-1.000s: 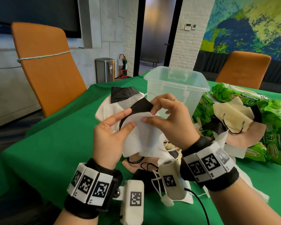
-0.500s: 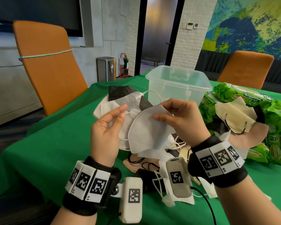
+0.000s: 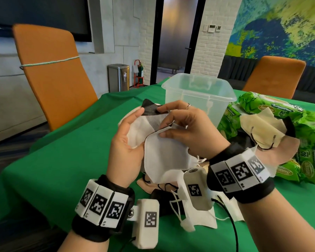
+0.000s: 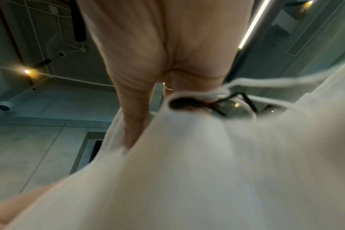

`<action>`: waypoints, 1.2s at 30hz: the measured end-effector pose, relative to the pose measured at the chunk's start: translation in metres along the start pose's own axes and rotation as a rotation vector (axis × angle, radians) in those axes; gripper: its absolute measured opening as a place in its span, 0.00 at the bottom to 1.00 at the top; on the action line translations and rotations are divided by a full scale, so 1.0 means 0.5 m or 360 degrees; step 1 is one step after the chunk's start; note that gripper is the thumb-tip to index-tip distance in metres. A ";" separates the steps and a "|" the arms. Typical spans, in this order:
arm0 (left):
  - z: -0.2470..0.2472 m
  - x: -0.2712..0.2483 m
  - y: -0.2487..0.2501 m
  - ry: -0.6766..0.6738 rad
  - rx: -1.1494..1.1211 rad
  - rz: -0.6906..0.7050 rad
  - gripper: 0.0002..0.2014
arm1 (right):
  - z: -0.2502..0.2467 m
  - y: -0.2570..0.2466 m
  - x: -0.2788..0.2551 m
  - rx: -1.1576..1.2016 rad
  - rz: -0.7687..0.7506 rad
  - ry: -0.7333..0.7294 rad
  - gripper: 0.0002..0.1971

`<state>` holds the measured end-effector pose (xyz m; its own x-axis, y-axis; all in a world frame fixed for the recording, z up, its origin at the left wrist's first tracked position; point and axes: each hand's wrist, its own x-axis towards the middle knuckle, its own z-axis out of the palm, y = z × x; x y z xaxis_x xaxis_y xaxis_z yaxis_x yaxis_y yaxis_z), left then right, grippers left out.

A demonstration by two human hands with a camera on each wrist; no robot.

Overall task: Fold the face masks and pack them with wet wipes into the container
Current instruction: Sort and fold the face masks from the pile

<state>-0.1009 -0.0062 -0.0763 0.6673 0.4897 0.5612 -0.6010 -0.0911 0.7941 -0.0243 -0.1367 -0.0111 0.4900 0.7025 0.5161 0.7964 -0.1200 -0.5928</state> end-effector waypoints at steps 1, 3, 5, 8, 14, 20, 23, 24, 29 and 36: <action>-0.001 0.000 -0.003 -0.0031 0.0016 0.0030 0.29 | 0.001 0.001 0.000 -0.0043 0.0017 -0.0022 0.12; 0.000 -0.002 0.000 -0.0096 0.0009 0.0042 0.28 | 0.002 0.003 0.001 -0.0075 0.0043 -0.0050 0.15; 0.000 -0.005 0.005 -0.0183 -0.0004 0.0007 0.27 | 0.004 0.004 0.001 -0.0060 0.0066 -0.0043 0.15; -0.012 -0.005 0.000 -0.0256 -0.0197 -0.0137 0.22 | 0.004 0.006 0.001 -0.0068 0.0098 -0.0035 0.13; -0.023 0.002 -0.013 -0.0125 -0.0250 -0.0225 0.18 | -0.002 0.011 -0.003 0.0005 0.0082 -0.0073 0.08; -0.019 0.003 -0.012 -0.0182 -0.0077 -0.0228 0.21 | -0.004 0.018 -0.004 0.0027 0.0050 -0.0122 0.15; -0.021 0.004 -0.012 -0.0098 -0.0024 -0.0234 0.22 | -0.008 0.018 -0.007 -0.0004 0.0090 -0.0137 0.15; -0.023 0.003 -0.013 -0.0052 0.0028 -0.0205 0.22 | -0.011 0.018 -0.009 -0.0010 0.0110 -0.0119 0.14; -0.029 0.006 -0.018 0.0082 0.0314 -0.0036 0.30 | -0.040 0.007 -0.021 0.0175 0.0124 0.0059 0.10; -0.014 0.008 -0.004 -0.0035 0.0331 -0.0049 0.28 | -0.005 -0.040 -0.027 0.0286 -0.0001 -0.0439 0.10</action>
<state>-0.1003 0.0020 -0.0775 0.6946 0.4765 0.5389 -0.4778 -0.2545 0.8408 -0.0459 -0.1458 -0.0048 0.3553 0.8691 0.3442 0.7094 -0.0110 -0.7047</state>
